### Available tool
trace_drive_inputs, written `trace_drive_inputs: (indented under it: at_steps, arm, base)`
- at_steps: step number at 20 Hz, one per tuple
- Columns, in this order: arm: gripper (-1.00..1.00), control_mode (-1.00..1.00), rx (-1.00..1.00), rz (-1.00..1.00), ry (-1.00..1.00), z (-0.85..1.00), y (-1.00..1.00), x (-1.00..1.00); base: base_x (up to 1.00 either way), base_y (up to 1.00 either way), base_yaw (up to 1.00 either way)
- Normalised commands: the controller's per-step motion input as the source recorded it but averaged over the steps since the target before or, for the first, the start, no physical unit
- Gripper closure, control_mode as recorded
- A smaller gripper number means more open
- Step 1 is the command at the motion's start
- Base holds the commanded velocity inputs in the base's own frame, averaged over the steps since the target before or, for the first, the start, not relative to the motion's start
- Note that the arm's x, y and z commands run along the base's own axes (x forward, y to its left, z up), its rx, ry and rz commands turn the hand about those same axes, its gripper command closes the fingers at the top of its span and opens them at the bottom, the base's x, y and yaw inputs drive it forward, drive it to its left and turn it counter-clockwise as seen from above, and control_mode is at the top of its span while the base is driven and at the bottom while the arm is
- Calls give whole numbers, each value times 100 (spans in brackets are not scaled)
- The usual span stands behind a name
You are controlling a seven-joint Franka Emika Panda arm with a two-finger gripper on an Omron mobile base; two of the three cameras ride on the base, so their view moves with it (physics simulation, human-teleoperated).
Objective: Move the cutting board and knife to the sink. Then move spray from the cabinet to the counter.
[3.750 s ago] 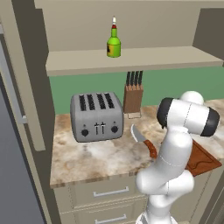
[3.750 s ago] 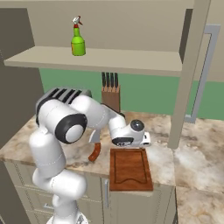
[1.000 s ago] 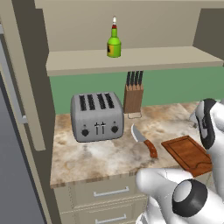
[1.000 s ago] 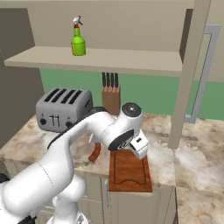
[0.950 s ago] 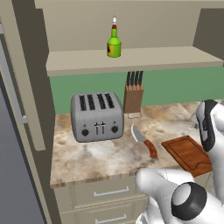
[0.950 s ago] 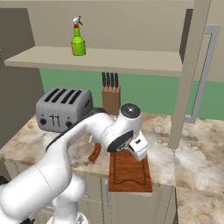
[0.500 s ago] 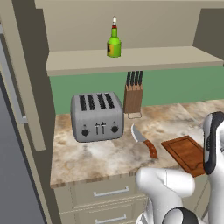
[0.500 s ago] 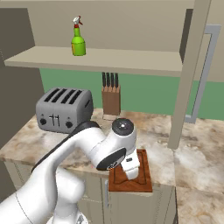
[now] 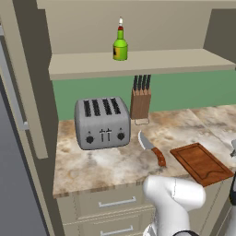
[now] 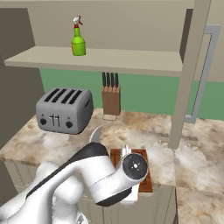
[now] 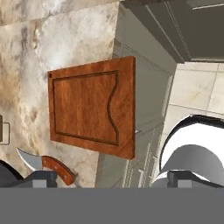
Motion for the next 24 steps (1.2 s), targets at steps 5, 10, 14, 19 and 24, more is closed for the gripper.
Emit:
trace_drive_inputs:
  at_steps: [5, 10, 14, 19, 24]
  arm:
    - [-100, -100, 6, -13, -7, -26, -2, -38]
    - [-100, -100, 12, -2, -14, -36, -10, -11]
    - [-100, -100, 12, -2, -15, -36, -9, 3]
    - [-100, -100, 11, 0, -19, -38, -10, 3]
    - [-100, -100, 10, 0, -15, -34, -7, 16]
  base:
    - [0, 0, 0]
    - [0, 0, 0]
    - [0, 0, 0]
    - [0, 0, 0]
    - [0, 0, 0]
